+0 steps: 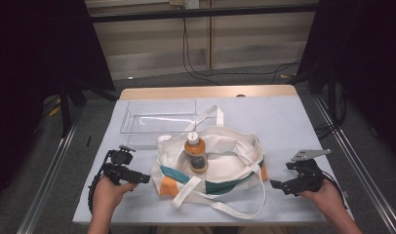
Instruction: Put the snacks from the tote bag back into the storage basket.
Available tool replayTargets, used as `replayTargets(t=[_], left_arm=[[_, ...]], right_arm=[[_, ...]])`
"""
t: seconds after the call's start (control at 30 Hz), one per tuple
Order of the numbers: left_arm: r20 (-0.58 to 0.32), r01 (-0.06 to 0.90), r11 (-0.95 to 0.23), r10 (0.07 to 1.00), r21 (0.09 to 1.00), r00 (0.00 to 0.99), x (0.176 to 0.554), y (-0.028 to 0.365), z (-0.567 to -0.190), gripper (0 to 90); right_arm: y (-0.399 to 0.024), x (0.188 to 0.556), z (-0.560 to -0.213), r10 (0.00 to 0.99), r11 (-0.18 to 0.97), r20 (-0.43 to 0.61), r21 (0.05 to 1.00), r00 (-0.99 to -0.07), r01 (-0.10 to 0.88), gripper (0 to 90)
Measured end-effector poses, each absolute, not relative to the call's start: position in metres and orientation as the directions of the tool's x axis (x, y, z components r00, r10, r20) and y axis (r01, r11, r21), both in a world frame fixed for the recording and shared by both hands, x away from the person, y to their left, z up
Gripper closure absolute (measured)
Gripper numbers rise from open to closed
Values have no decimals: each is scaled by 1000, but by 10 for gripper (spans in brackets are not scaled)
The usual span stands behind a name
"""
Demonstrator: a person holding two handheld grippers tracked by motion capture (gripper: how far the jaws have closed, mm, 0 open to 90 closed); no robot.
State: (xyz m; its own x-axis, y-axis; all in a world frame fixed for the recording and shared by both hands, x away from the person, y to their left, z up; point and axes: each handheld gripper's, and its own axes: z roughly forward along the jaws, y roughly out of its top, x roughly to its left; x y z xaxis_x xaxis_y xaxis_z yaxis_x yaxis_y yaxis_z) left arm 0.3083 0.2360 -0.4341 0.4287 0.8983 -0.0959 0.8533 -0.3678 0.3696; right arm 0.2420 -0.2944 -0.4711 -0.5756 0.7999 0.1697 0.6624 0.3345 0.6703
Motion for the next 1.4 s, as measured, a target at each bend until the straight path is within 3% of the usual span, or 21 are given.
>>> replayTargets(t=[0.67, 0.83, 1.0, 1.4], left_arm=[[14, 789, -460, 867, 408, 498, 305, 229, -421, 21], [-21, 788, -442, 867, 427, 498, 307, 227, -412, 28], [-83, 756, -527, 797, 389, 598, 309, 220, -411, 63], [-113, 782, -498, 813, 374, 571, 326, 210, -389, 46]], right_arm=[[-299, 241, -469, 809, 311, 179, 678, -560, 665, 22], [-298, 240, -470, 807, 314, 183, 673, -562, 669, 22], [-299, 239, -470, 811, 305, 189, 671, -553, 676, 22], [-299, 239, -470, 808, 308, 188, 674, -558, 672, 22]])
